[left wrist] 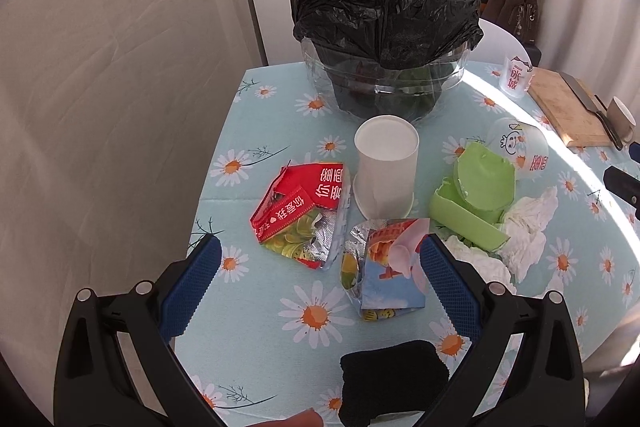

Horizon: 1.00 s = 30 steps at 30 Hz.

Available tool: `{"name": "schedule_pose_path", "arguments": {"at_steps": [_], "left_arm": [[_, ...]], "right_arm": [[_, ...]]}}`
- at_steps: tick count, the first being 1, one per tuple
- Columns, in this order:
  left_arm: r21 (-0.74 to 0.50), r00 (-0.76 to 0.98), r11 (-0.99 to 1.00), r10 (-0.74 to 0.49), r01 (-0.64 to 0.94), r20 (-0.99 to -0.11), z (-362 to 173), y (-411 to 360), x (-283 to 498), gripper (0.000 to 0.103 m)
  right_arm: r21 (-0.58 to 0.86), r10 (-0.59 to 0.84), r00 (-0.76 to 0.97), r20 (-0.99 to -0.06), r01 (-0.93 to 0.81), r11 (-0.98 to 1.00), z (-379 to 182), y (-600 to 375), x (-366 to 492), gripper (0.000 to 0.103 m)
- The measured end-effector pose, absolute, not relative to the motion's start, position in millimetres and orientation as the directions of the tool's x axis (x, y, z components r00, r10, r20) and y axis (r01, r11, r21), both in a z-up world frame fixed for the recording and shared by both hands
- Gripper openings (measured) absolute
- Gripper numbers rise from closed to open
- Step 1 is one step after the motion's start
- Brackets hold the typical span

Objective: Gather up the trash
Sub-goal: 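Grasp the white paper cup with the left tool while the right tool grasps the clear plastic box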

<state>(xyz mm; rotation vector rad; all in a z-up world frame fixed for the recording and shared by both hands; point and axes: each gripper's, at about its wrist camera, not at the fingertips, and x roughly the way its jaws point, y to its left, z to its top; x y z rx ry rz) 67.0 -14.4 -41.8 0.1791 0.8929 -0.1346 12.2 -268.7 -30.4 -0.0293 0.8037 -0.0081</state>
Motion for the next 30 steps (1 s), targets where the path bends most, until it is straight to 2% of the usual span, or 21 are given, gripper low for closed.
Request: {"name": "schedule_pose_path", "arguments": {"at_steps": [12,19,24,28,29,30], "left_arm": [[0.077,0.543,0.955,-0.096,0.287,-0.834,-66,-49,127,0.097],[0.013,0.477,0.944,-0.154,0.329,-0.865,-82,-65,157,0.097],[0.040,0.456,0.942,-0.124,0.334,-0.881,-93,-71,170,0.097],[0.017,0.433,0.945,-0.133,0.326,-0.892,-99,-69,179,0.097],[0.004,0.425,0.945,-0.143,0.327,-0.894,-100,-68,181,0.091],[-0.006,0.419,0.945,-0.151,0.328,-0.895,-101,-68,183,0.076]], "right_arm": [[0.012,0.019,0.635,-0.772,-0.017,1.000,-52,-286,81,0.095],[0.095,0.105,0.585,-0.805,-0.048,0.994,-69,-293,111,0.095],[0.137,0.136,0.547,-0.826,-0.039,0.990,-85,-297,128,0.095],[0.164,0.157,0.511,-0.845,-0.031,0.986,-100,-300,138,0.095],[0.170,0.162,0.500,-0.851,-0.029,0.985,-103,-300,140,0.093],[0.180,0.170,0.492,-0.854,-0.027,0.983,-106,-301,141,0.089]]}}
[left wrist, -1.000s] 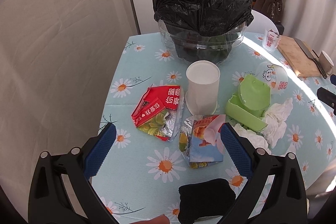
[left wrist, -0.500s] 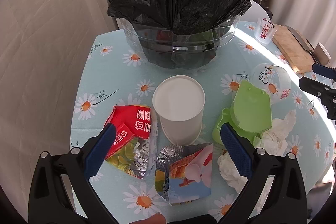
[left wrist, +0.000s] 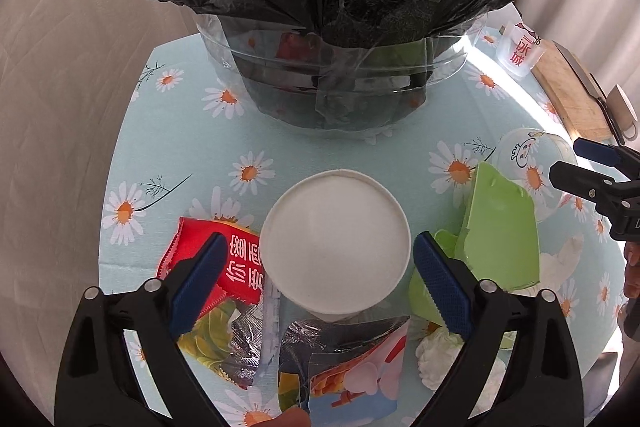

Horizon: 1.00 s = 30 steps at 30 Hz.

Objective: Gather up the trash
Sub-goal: 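Grasp the white paper cup with the left tool while the right tool grasps the clear plastic box, then carry the cup and box over the black bin while both tools open to drop them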

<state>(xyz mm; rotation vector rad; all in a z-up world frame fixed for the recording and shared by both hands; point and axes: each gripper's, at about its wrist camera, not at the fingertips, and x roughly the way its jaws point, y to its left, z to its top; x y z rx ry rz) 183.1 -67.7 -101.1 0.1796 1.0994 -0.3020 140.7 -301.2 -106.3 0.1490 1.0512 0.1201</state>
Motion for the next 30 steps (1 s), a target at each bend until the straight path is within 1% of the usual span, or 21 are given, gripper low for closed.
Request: {"name": "schedule_pose_path", "arguments": {"at_steps": [1,2,3,5,8,11,19,22,25,28,30], "left_arm": [[-0.016,0.411,0.944,-0.159,0.330,-0.898,-102,-68,185,0.067],[-0.023,0.399,0.941,-0.165,0.337,-0.902,-103,-68,186,0.054],[-0.014,0.399,0.938,-0.161,0.346,-0.903,-103,-70,187,0.054],[0.004,0.408,0.930,-0.158,0.367,-0.899,-101,-73,185,0.054],[-0.018,0.401,0.929,-0.177,0.371,-0.899,-98,-74,183,0.054],[-0.005,0.409,0.923,-0.174,0.384,-0.896,-93,-76,180,0.054],[-0.029,0.430,0.912,-0.221,0.409,-0.876,-74,-76,168,0.054],[-0.003,0.454,0.906,-0.215,0.423,-0.864,-64,-77,162,0.054],[-0.006,0.471,0.903,-0.231,0.430,-0.851,-53,-76,158,0.054],[0.040,0.499,0.894,-0.212,0.447,-0.840,-45,-77,151,0.054],[0.023,0.503,0.894,-0.230,0.448,-0.833,-39,-74,148,0.054]], "right_arm": [[0.188,0.178,0.484,-0.857,-0.029,0.982,-108,-302,141,0.076],[0.194,0.184,0.476,-0.860,-0.029,0.981,-110,-303,142,0.054],[0.192,0.177,0.469,-0.865,-0.016,0.981,-111,-306,141,0.051],[0.207,0.189,0.456,-0.870,-0.010,0.978,-113,-312,140,0.051],[0.194,0.166,0.459,-0.873,0.014,0.981,-112,-321,134,0.051],[0.188,0.151,0.468,-0.871,0.033,0.982,-107,-330,130,0.051],[0.155,0.103,0.522,-0.847,0.057,0.986,-76,-338,110,0.051],[0.163,0.096,0.542,-0.835,0.076,0.984,-64,-338,100,0.051],[0.163,0.088,0.565,-0.820,0.082,0.983,-52,-337,91,0.051],[0.155,0.080,0.579,-0.812,0.081,0.985,-43,-338,84,0.051],[0.153,0.077,0.589,-0.805,0.080,0.985,-37,-337,80,0.051]]}}
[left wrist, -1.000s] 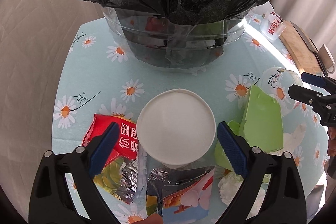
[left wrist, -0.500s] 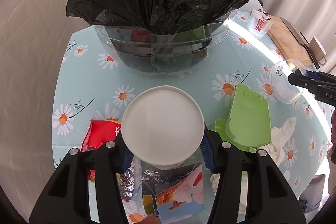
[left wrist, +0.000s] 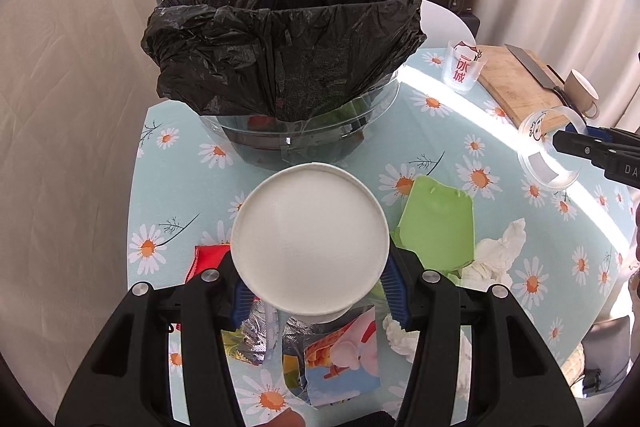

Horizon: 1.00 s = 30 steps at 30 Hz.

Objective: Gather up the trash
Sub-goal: 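Carry the cup and box over the black bin while both tools open to drop them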

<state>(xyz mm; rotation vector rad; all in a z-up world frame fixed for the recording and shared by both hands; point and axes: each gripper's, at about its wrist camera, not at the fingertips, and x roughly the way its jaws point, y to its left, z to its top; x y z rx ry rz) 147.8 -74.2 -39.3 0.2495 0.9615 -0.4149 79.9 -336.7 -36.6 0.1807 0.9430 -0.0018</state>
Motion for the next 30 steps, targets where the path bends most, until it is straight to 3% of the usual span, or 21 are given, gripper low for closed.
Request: {"name": "schedule_pose_path", "arguments": {"at_steps": [8,18,21,26,30], "left_arm": [[-0.013,0.528,0.906,-0.259,0.423,-0.809,-16,-60,143,0.054],[0.032,0.604,0.927,-0.218,0.375,-0.767,27,-37,159,0.054],[-0.026,0.599,0.925,-0.267,0.379,-0.755,43,-29,167,0.054],[-0.027,0.588,0.908,-0.294,0.419,-0.754,62,-29,179,0.054],[-0.022,0.588,0.898,-0.306,0.439,-0.749,78,-38,194,0.054]], "right_arm": [[0.121,0.070,0.635,-0.769,0.038,0.992,-2,-326,75,0.051],[0.109,0.106,0.710,-0.697,-0.041,0.993,53,-306,98,0.052],[0.128,0.141,0.728,-0.671,-0.073,0.989,70,-304,107,0.052],[0.243,0.263,0.787,-0.558,-0.148,0.959,98,-305,123,0.052],[0.235,0.280,0.814,-0.508,-0.182,0.955,115,-295,141,0.052]]}}
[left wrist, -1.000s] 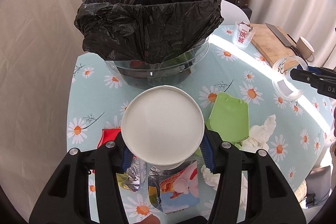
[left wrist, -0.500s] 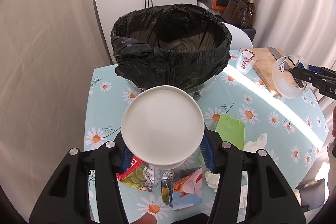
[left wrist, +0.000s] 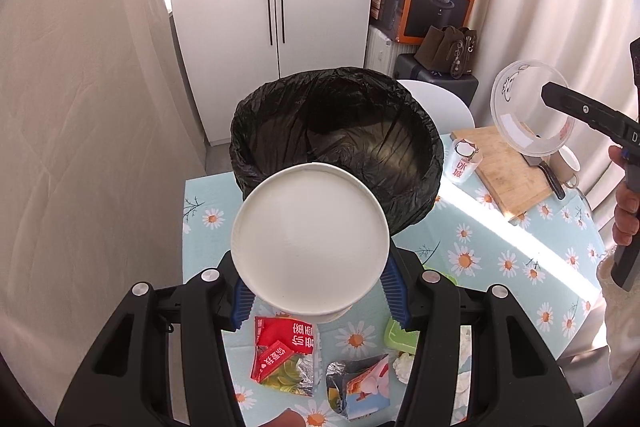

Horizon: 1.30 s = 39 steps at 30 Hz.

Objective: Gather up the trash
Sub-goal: 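Carry the cup and box over the black bin while both tools open to drop them, then grasp the red snack bag with the left tool while the right tool grasps the green plastic lid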

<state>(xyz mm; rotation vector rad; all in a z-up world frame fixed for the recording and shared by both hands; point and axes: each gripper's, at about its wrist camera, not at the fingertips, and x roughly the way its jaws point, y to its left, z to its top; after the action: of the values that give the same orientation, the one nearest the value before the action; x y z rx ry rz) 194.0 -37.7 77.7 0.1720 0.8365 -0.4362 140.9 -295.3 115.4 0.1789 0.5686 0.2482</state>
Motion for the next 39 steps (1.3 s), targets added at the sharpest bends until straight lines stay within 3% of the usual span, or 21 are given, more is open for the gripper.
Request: {"name": "schedule_pose_path", "arguments": {"at_steps": [10,20,22,23,24,27,31,39], "left_arm": [[-0.054,0.572,0.856,-0.388,0.514,-0.723,96,-67,238,0.054],[-0.029,0.531,0.837,-0.373,0.546,-0.761,64,-88,287,0.054],[-0.035,0.532,0.837,-0.380,0.547,-0.757,58,-87,293,0.070],[-0.032,0.546,0.839,-0.382,0.543,-0.746,57,-85,293,0.087],[-0.032,0.557,0.841,-0.386,0.541,-0.735,56,-83,292,0.094],[-0.078,0.565,0.827,-0.446,0.556,-0.694,61,-68,284,0.097],[-0.067,0.615,0.854,-0.424,0.517,-0.665,68,-45,268,0.097],[0.003,0.611,0.868,-0.347,0.496,-0.711,63,-12,220,0.097]], "right_arm": [[0.207,0.332,0.789,-0.517,-0.261,0.943,119,-271,202,0.052],[0.202,0.352,0.743,-0.569,-0.289,0.936,94,-243,262,0.052],[0.156,0.307,0.749,-0.587,-0.267,0.951,86,-237,270,0.073],[0.136,0.276,0.764,-0.583,-0.244,0.960,84,-237,272,0.095],[0.124,0.253,0.780,-0.573,-0.222,0.967,83,-239,272,0.095],[0.147,0.251,0.783,-0.569,-0.204,0.968,85,-249,268,0.095],[0.109,0.177,0.797,-0.577,-0.139,0.984,93,-257,251,0.095],[0.056,0.030,0.766,-0.642,0.008,0.998,76,-254,183,0.095]]}}
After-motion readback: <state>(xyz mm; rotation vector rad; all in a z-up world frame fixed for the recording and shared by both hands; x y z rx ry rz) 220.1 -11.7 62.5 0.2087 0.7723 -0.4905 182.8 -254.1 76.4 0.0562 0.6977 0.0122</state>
